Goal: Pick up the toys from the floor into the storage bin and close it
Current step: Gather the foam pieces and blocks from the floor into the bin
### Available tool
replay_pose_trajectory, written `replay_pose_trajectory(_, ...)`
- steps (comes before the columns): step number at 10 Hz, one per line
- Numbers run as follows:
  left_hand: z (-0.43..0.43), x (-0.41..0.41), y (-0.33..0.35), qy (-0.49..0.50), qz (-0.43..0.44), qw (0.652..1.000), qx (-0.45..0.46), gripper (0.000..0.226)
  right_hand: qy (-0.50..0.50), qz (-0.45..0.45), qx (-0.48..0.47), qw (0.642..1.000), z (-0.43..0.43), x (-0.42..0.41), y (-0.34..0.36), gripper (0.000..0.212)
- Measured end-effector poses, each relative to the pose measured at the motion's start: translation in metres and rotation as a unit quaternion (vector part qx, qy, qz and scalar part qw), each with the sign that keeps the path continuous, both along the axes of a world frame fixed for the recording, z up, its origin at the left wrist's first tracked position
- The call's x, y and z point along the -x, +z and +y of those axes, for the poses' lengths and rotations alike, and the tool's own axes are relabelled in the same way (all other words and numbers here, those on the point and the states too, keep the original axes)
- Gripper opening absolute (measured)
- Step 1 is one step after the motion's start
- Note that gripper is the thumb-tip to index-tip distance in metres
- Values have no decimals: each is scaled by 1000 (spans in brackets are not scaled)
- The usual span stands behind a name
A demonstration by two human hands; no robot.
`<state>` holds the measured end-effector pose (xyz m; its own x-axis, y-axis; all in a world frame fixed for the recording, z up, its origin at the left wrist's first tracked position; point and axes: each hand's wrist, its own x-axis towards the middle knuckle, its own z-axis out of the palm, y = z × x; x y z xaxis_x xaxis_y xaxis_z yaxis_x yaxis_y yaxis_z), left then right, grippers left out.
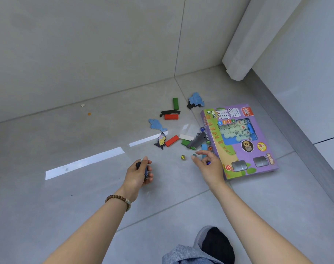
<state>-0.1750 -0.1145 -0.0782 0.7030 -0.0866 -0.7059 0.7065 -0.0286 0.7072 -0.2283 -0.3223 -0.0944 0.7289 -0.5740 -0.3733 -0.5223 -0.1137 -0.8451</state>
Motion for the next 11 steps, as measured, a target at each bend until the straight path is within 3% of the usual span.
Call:
replay_pose_trajectory(1, -5, 1, 0, -4, -3, 1000, 4, 26, 54, 36, 81, 995, -1, -3, -5, 21)
replay_pose_trajectory(2, -9, 2, 0, -6, -2, 1000, 9, 26, 62, 60, 140, 986, 0, -6, -6, 16)
replay_pose_trajectory(3, -12, 4, 0, -5, -2, 1000, 12, 26, 27, 47, 89, 995, 3, -8, -3, 7)
replay_pose_trajectory(4, -13, 4, 1, -7, 0, 1000, 10, 26, -87, 20, -160, 983, 8, -8, 4, 15)
replay_pose_trajectory(5, -13, 4, 1, -11, 2, 1000, 10, 26, -141, 19, -287, 947, 11, -8, 11, 22)
replay_pose_trajectory(6, -13, 5, 0, -13, 5, 1000, 8, 26, -30, 11, -172, 985, 15, -6, 13, 11)
replay_pose_trajectory(7, -13, 5, -1, -17, 4, 1000, 5, 26, -1, -25, -107, 994, 20, -7, 9, 12)
replay_pose_trajectory(8, -13, 6, -1, -16, 5, 1000, 4, 26, -23, -20, -107, 994, 23, -8, 6, 7)
replay_pose_trajectory(10, -12, 6, 0, -14, 4, 1000, 5, 26, -162, 20, -271, 948, 21, -13, 14, 53)
replay_pose_trajectory(11, -12, 7, 2, -14, 5, 1000, 4, 26, -170, 15, -275, 946, 17, -11, 17, 60)
